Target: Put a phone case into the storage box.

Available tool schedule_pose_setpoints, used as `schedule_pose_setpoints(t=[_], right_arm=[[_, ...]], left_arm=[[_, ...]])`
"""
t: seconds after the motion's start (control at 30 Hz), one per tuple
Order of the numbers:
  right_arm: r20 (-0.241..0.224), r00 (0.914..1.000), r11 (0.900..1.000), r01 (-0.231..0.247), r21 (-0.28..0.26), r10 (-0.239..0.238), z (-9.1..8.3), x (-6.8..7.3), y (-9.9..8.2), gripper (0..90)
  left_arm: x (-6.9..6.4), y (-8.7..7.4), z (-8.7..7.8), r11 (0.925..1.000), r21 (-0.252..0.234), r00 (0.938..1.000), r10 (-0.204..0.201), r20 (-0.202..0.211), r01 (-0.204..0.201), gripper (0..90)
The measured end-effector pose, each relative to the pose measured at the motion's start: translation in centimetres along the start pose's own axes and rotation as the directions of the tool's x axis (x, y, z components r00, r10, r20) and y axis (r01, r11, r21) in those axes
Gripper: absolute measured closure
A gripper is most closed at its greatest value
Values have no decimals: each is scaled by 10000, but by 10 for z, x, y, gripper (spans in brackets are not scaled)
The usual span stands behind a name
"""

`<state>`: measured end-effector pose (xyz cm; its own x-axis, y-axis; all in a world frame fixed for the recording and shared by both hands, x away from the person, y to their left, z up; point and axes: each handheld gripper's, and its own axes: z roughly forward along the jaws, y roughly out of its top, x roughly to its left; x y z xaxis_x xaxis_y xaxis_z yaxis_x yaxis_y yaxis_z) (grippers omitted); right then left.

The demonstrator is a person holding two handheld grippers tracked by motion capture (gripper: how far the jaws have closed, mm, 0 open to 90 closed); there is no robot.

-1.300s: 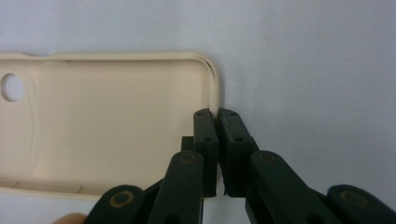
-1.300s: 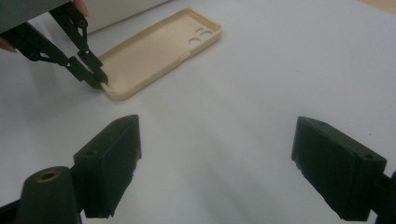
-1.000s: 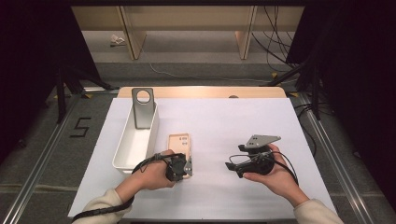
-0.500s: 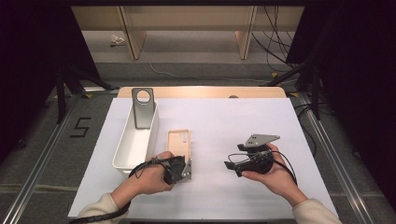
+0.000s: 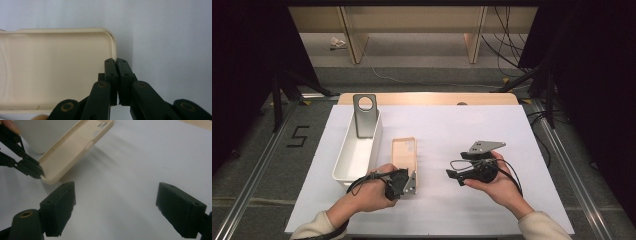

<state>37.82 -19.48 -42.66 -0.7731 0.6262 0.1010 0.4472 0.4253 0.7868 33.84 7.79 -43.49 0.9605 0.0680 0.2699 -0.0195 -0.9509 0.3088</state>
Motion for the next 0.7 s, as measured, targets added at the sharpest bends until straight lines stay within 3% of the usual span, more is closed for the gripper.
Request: schedule_pose_setpoints(t=[0.27, 0.7], right_arm=[[-235, 9984, 9982, -517, -319, 510, 18, -1, 15, 174], [-750, 9923, 9950, -997, -63, 989, 59, 6, 37, 227]], left_arm=[[-6, 6, -4, 9995, -207, 9997, 237, 6, -237, 878], [-16, 21, -9, 9963, -397, 9971, 762, 24, -760, 879]])
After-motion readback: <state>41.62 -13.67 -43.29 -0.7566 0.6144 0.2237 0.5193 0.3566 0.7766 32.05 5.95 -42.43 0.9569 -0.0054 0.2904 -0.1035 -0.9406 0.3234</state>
